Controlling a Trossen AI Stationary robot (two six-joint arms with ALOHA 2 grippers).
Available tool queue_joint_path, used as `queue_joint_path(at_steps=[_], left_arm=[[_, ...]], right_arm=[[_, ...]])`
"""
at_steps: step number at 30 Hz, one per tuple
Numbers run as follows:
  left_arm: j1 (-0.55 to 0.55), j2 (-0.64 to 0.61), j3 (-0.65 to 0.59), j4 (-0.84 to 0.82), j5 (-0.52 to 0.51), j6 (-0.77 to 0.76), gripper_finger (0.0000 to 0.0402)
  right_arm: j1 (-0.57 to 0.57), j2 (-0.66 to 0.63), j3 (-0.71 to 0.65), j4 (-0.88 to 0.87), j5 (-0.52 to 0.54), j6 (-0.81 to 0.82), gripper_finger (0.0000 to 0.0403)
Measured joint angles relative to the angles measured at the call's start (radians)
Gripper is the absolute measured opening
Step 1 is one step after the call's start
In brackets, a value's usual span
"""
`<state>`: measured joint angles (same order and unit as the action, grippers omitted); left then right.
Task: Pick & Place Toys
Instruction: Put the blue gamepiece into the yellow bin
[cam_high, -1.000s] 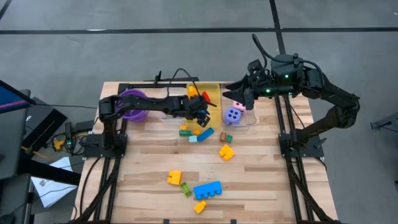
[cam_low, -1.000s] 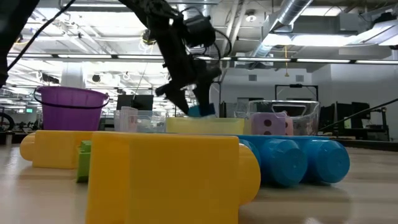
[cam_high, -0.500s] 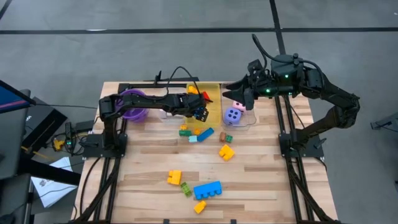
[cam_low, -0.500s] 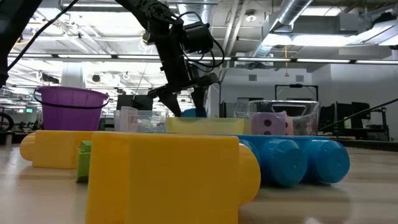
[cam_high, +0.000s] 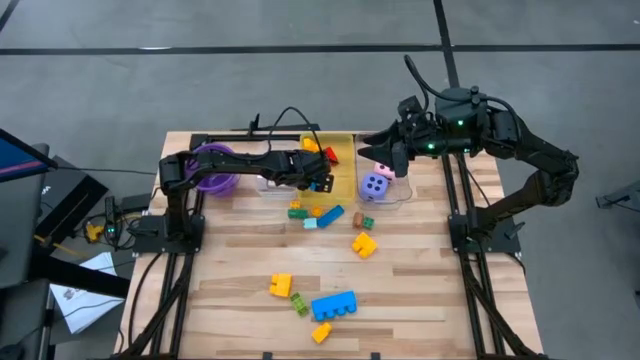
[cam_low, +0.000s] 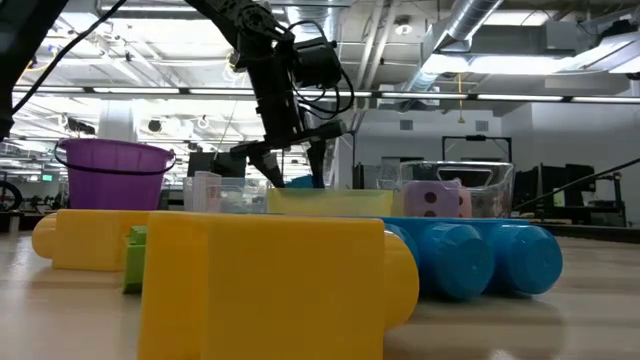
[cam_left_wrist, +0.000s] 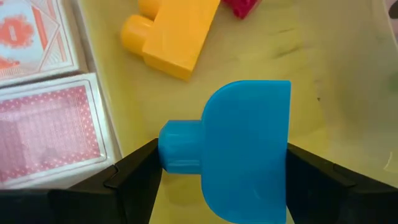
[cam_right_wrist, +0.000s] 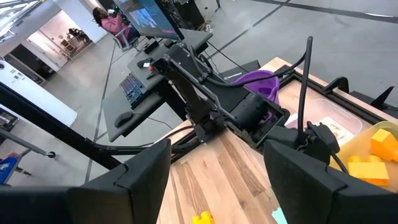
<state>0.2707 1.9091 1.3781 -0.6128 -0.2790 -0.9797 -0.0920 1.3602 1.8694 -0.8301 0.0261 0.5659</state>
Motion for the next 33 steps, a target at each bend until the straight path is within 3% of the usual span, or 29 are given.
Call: queue_joint_path(at_steps=[8,33], left_arm=[[0.0,0.0,0.0,0.008,0.037,-0.101,0.0276],[0.0,0.0,0.0,0.009,0.042,-0.102,0.0289]], right_arm=[[0.0,0.0,0.0,-0.009,0.0,0.0,0.025],[0.0,0.0,0.0,-0.008,-0.011,-0.016,0.025]])
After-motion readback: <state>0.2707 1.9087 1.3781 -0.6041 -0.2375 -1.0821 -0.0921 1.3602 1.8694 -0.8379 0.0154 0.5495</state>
